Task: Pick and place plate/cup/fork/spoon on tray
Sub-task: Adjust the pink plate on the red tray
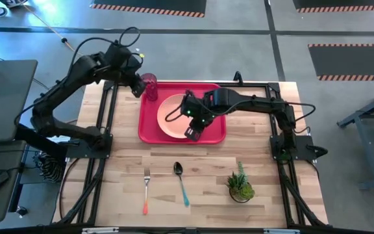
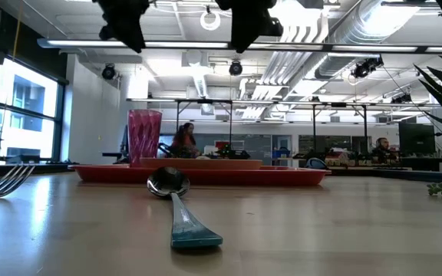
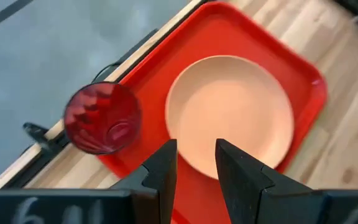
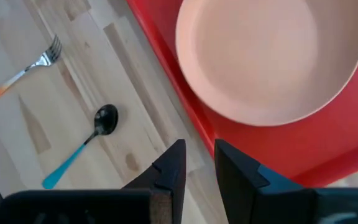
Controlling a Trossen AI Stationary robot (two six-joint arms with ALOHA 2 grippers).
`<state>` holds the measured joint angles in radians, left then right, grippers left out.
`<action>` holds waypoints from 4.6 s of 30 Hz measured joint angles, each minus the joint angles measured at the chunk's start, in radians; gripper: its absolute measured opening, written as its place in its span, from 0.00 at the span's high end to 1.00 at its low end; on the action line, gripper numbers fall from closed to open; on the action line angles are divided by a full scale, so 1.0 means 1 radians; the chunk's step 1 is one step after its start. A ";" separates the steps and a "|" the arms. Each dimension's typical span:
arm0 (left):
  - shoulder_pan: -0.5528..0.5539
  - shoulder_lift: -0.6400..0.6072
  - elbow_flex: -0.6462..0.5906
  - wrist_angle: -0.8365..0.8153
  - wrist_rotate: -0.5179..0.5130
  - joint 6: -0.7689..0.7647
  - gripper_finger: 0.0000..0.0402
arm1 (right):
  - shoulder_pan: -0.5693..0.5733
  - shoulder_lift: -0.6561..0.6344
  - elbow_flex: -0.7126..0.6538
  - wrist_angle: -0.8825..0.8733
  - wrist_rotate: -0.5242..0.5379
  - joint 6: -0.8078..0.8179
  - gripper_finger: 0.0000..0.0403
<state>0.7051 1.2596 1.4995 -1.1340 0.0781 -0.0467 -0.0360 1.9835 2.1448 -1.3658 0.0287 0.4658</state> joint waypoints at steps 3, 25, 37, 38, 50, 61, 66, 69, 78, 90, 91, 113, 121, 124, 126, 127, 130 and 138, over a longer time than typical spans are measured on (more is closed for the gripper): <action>-0.040 -0.049 -0.056 0.027 0.001 -0.021 0.75 | 0.024 0.008 0.000 -0.019 0.026 0.050 0.81; -0.177 -0.266 -0.310 0.094 -0.002 -0.144 0.75 | 0.106 0.217 -0.001 -0.196 0.099 0.051 0.81; -0.177 -0.265 -0.310 0.094 -0.004 -0.142 0.75 | 0.020 0.205 -0.001 -0.205 0.224 -0.087 0.81; -0.177 -0.265 -0.310 0.094 -0.004 -0.142 0.75 | 0.010 0.205 -0.001 -0.205 0.230 -0.098 0.81; -0.177 -0.265 -0.310 0.094 -0.029 -0.140 0.75 | -0.091 0.205 -0.001 -0.205 0.253 -0.179 0.81; -0.176 -0.265 -0.310 0.094 -0.064 -0.143 0.75 | -0.155 0.024 -0.409 -0.017 0.203 -0.168 0.81; -0.176 -0.265 -0.310 0.094 -0.065 -0.144 0.75 | -0.198 -0.125 -0.578 0.188 0.165 -0.160 0.81; -0.176 -0.265 -0.310 0.094 -0.064 -0.145 0.75 | -0.240 -0.199 -0.666 0.305 0.111 -0.160 0.81; -0.175 -0.265 -0.310 0.095 -0.065 -0.166 0.75 | -0.374 -0.304 -0.798 0.580 0.015 -0.185 0.81; -0.175 -0.265 -0.310 0.095 -0.065 -0.188 0.75 | -0.509 -0.299 -0.799 0.805 -0.099 -0.296 0.68; -0.175 -0.265 -0.310 0.095 -0.066 -0.188 0.75 | -0.515 -0.295 -0.799 0.826 -0.098 -0.308 0.67; -0.175 -0.265 -0.309 0.223 -0.136 -0.216 0.75 | -0.511 -0.067 -0.799 0.945 -0.158 -0.353 0.67; -0.175 -0.265 -0.309 0.223 -0.147 -0.217 0.75 | -0.498 -0.018 -0.799 0.946 -0.152 -0.355 0.67; -0.175 -0.265 -0.309 0.223 -0.147 -0.217 0.75 | -0.498 -0.002 -0.799 0.946 -0.154 -0.353 0.69; -0.175 -0.265 -0.309 0.223 -0.147 -0.217 0.75 | -0.498 0.010 -0.799 0.946 -0.155 -0.353 0.71; -0.175 -0.265 -0.309 0.223 -0.147 -0.217 0.75 | -0.498 0.014 -0.799 0.945 -0.155 -0.352 0.73; -0.175 -0.265 -0.309 0.223 -0.147 -0.214 0.75 | -0.498 0.016 -0.799 0.947 -0.156 -0.336 0.77; -0.175 -0.265 -0.309 0.223 -0.147 -0.215 0.75 | -0.498 0.016 -0.799 0.953 -0.151 -0.279 0.93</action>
<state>0.5297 0.9951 1.1900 -0.9109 -0.0685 -0.2615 -0.5343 1.9991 1.3460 -0.4129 -0.1220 0.1872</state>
